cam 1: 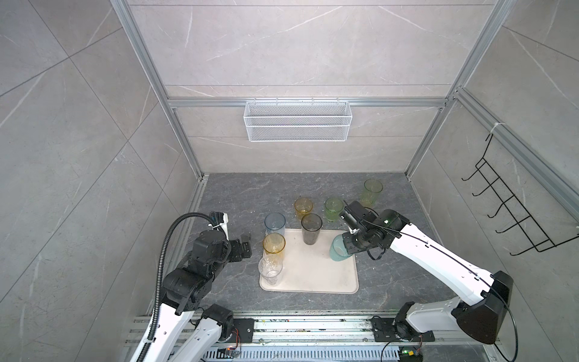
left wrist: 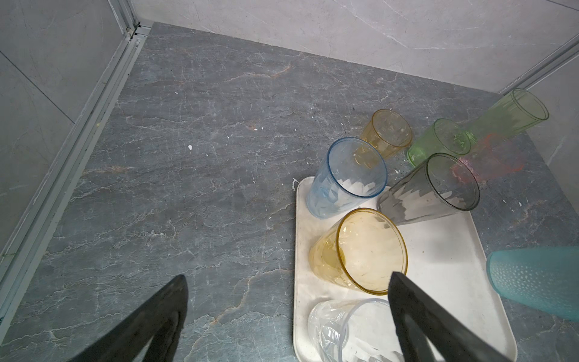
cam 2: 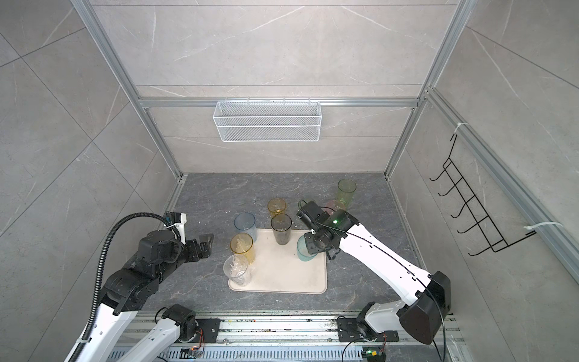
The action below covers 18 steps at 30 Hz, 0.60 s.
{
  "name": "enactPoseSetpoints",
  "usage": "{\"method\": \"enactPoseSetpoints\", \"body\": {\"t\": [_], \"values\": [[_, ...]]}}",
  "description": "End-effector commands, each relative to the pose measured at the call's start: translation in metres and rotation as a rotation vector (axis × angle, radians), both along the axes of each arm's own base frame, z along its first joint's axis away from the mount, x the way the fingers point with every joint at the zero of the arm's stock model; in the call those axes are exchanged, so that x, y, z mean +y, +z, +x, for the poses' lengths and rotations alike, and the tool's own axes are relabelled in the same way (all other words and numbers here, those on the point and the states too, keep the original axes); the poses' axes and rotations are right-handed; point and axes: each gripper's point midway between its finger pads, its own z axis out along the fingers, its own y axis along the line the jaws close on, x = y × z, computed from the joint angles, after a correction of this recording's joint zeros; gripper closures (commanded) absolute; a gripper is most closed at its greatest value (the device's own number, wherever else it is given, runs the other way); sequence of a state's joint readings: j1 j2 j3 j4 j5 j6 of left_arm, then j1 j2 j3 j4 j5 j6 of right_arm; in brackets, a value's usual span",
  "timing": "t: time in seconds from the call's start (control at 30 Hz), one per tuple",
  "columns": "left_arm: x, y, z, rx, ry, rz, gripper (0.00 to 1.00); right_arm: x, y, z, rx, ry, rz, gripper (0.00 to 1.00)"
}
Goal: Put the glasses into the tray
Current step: 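Lower the teal cup onto the tray beside the grey cup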
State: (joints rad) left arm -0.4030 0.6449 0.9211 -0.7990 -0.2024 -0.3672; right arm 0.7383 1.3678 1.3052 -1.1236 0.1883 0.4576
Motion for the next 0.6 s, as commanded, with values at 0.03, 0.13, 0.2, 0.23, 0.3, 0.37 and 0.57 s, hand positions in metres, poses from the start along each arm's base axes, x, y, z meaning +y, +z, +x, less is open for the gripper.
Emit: {"method": "enactPoseSetpoints", "body": {"t": [0.03, 0.13, 0.2, 0.23, 0.3, 0.37, 0.57], "values": [[-0.002, 0.003, 0.004, -0.017, 0.005, -0.022, 0.00, 0.020, -0.012, 0.002, 0.001, -0.008, 0.048, 1.00], [-0.002, 0.003, 0.004, -0.017, 0.006, -0.022, 0.00, 0.029, -0.021, 0.002, 0.013, 0.000, 0.044, 1.00], [-0.002, 0.004, 0.004, -0.018, 0.005, -0.024, 0.00, 0.035, -0.027, 0.002, 0.025, -0.001, 0.037, 1.00], [-0.002, 0.004, 0.004, -0.021, 0.005, -0.025, 0.00, 0.036, -0.029, 0.002, 0.030, -0.001, 0.035, 1.00], [-0.002, 0.004, 0.004, -0.021, 0.003, -0.026, 0.00, 0.039, -0.035, 0.003, 0.041, -0.008, 0.028, 1.00], [-0.002, 0.004, 0.004, -0.019, 0.003, -0.027, 0.00, 0.043, -0.039, 0.004, 0.047, -0.011, 0.026, 1.00], [-0.002, 0.005, 0.003, -0.022, 0.001, -0.028, 0.00, 0.055, -0.048, 0.007, 0.058, -0.005, 0.037, 1.00]]}}
